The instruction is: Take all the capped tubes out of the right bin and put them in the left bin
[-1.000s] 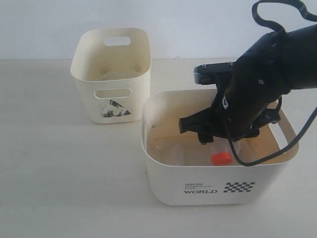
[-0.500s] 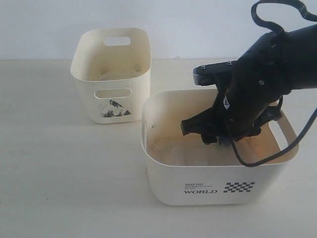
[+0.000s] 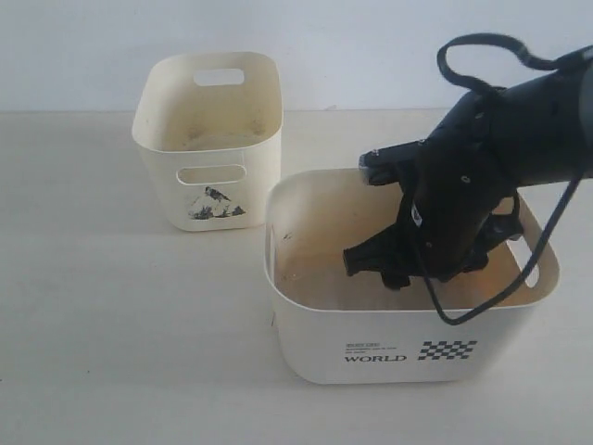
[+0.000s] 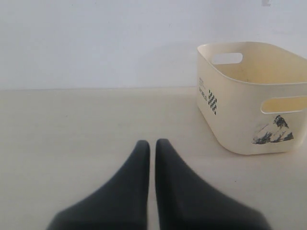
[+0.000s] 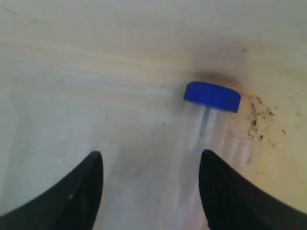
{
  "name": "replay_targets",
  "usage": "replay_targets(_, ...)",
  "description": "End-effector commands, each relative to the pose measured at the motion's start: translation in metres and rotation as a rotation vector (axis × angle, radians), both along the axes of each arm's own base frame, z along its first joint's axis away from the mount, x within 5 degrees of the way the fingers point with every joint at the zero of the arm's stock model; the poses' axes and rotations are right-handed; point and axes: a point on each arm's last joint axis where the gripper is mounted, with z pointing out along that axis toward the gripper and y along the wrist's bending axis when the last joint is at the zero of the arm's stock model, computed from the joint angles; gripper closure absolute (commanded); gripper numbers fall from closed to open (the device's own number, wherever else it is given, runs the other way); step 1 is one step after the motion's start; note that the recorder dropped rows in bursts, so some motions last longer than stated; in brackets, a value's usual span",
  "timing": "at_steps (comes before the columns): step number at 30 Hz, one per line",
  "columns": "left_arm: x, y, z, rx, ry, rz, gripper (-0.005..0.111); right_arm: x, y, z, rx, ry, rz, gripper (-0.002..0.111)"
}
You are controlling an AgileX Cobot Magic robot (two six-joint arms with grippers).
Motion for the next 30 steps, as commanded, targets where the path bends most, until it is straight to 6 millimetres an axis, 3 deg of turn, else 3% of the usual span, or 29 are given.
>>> replay_targets(1, 0.000, 0.000, 0.001, -0.013, -0.003, 0.001, 0.102, 0.002, 0.001, -0.022, -0.028, 0.047, -0.006, 0.052)
replay_targets(4, 0.000, 0.000, 0.001, -0.013, -0.003, 0.001, 0.102, 0.004, 0.002, -0.035, -0.038, 0.072, -0.003, 0.058)
replay_targets(11, 0.000, 0.000, 0.001, -0.013, -0.003, 0.001, 0.102, 0.006, 0.004, -0.039, -0.027, 0.065, 0.001, 0.107)
replay_targets(16, 0.000, 0.000, 0.001, -0.013, -0.003, 0.001, 0.102, 0.006, 0.003, -0.020, 0.001, 0.016, -0.006, 0.108)
replay_targets(30, 0.000, 0.000, 0.001, -0.013, -0.003, 0.001, 0.102, -0.012, -0.008, 0.077, 0.125, -0.240, 0.001, 0.108)
